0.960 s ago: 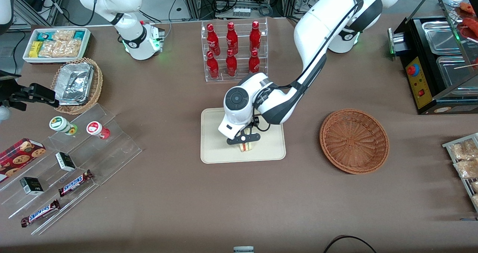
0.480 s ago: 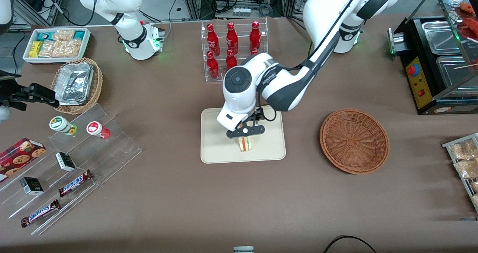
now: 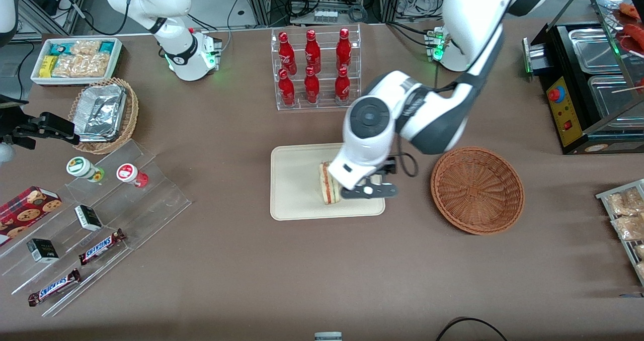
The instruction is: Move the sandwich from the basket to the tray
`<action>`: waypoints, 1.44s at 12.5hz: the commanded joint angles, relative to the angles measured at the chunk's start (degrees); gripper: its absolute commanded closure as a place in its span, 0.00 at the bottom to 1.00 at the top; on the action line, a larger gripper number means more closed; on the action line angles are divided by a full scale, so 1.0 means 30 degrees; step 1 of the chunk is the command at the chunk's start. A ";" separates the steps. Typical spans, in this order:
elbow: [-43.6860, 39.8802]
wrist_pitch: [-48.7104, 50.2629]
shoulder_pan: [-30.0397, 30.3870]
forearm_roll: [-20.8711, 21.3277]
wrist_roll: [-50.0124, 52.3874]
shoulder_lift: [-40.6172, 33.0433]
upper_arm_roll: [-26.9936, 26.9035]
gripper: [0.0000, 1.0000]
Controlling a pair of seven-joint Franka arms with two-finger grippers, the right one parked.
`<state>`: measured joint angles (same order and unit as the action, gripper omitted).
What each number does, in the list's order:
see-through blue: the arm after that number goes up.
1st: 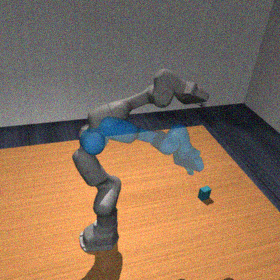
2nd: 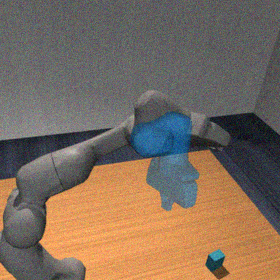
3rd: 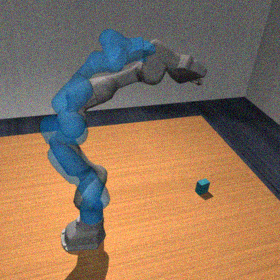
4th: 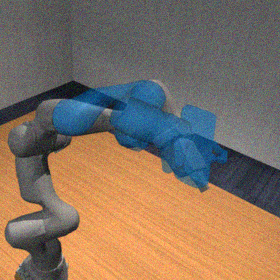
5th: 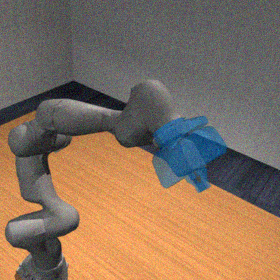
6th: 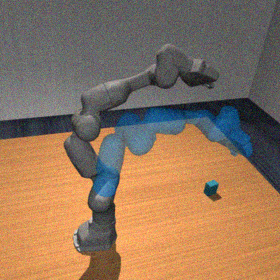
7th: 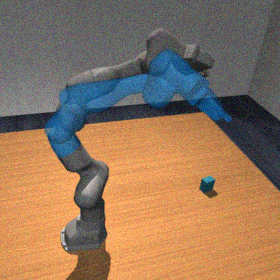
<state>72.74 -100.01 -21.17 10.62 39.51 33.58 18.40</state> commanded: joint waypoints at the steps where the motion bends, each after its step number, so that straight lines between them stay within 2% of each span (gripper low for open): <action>1: 0.2264 0.0085 0.1865 -0.1134 -0.2669 -0.2195 0.0076 0.00; 5: 0.4344 0.0115 0.4327 -0.2190 -0.5780 -0.4276 0.0076 0.00; 9: 0.5194 0.0203 0.4944 -0.2191 -0.6194 -0.5243 -0.0011 0.00; 13: 0.7622 0.0319 0.6263 -0.2511 -0.8619 -0.7933 -0.0331 0.00; 18: 0.8244 0.2779 0.6325 -0.2953 -0.9476 -1.0019 -0.1269 0.00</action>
<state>95.08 -92.76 -2.37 2.79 12.57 7.00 15.37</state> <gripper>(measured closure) 0.000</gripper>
